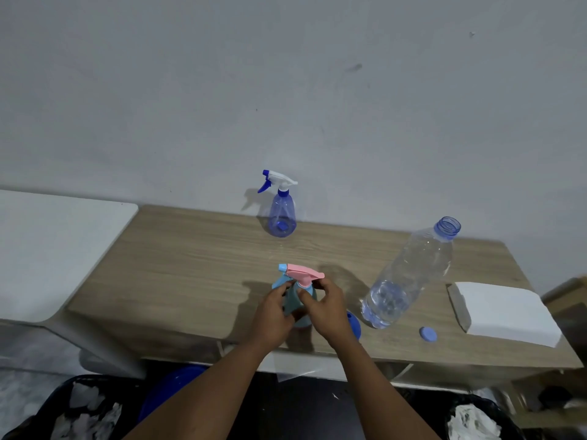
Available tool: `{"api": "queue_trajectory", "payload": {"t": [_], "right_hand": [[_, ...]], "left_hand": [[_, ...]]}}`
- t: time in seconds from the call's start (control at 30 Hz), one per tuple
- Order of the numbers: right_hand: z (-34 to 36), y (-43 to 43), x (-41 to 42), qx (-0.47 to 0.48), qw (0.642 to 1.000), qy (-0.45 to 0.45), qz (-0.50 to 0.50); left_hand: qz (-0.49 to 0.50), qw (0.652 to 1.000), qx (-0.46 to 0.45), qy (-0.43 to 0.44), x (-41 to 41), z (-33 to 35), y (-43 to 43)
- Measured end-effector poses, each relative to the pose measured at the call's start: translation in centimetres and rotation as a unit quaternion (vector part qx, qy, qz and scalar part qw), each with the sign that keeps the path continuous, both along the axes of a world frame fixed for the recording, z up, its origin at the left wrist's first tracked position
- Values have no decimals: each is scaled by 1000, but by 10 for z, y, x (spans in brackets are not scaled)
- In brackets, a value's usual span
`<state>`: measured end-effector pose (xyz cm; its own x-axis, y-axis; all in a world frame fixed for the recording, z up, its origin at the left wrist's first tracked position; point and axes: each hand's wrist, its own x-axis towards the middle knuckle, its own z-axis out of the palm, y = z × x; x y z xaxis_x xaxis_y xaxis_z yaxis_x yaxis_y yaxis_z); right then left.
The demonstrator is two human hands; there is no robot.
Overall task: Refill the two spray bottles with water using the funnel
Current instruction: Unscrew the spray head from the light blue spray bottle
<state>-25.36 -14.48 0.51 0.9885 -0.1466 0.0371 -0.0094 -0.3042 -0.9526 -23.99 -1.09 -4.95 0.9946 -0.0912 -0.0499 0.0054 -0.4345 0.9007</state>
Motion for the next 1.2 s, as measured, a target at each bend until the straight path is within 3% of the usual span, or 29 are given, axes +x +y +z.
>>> {"api": "queue_trajectory", "payload": {"t": [0.47,1.2], "right_hand": [[3,7,0,38,998,15,-40],[1,5,3,-13,999,-9,-28]], "left_hand": [[2,1000,-1,7,0,-4,0],[-10,1000,-18,3,-3,8,-1]]}}
